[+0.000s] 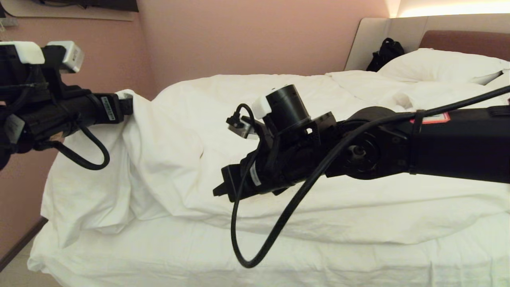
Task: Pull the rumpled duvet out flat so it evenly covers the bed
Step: Flatten the corners of the folded blanket
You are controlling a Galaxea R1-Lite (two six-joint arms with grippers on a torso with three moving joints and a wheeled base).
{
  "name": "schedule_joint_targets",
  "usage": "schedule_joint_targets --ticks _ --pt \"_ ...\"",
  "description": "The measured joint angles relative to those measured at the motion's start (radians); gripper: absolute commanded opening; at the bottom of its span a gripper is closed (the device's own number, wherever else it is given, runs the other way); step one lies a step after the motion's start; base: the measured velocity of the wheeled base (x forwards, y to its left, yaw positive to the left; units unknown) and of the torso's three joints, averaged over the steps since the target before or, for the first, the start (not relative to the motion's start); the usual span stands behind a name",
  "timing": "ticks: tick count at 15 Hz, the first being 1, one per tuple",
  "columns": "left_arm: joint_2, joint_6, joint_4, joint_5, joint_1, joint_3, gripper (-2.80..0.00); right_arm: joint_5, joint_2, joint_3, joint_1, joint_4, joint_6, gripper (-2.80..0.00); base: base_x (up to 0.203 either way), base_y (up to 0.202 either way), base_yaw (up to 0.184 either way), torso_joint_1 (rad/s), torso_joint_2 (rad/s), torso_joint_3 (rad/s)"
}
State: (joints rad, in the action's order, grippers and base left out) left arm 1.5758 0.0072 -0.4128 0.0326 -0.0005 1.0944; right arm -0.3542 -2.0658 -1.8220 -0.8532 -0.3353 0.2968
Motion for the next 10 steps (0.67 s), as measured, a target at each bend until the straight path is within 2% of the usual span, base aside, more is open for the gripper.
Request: schedule_joint_targets --ticks 4,8,10 --pt "0.033 -0.031 0.0 -0.001 0.0 0.067 0.0 -0.058 -0.009 -0.007 -0.038 0.006 -0.011 -2.8 0.0 0.0 0.0 0.0 0.0 0.0" --pt "0.039 -0.039 0.0 -0.003 -0.001 0.098 0.0 -0.118 -0.066 -0.035 -0.038 0.006 -0.013 -2.8 0.0 0.0 0.0 0.0 0.0 0.0" --pt "0.032 -0.062 0.0 -0.004 -0.005 0.105 0.0 -0.148 -0.107 -0.059 -0.035 0.004 -0.014 -2.8 0.0 0.0 0.0 0.0 0.0 0.0"
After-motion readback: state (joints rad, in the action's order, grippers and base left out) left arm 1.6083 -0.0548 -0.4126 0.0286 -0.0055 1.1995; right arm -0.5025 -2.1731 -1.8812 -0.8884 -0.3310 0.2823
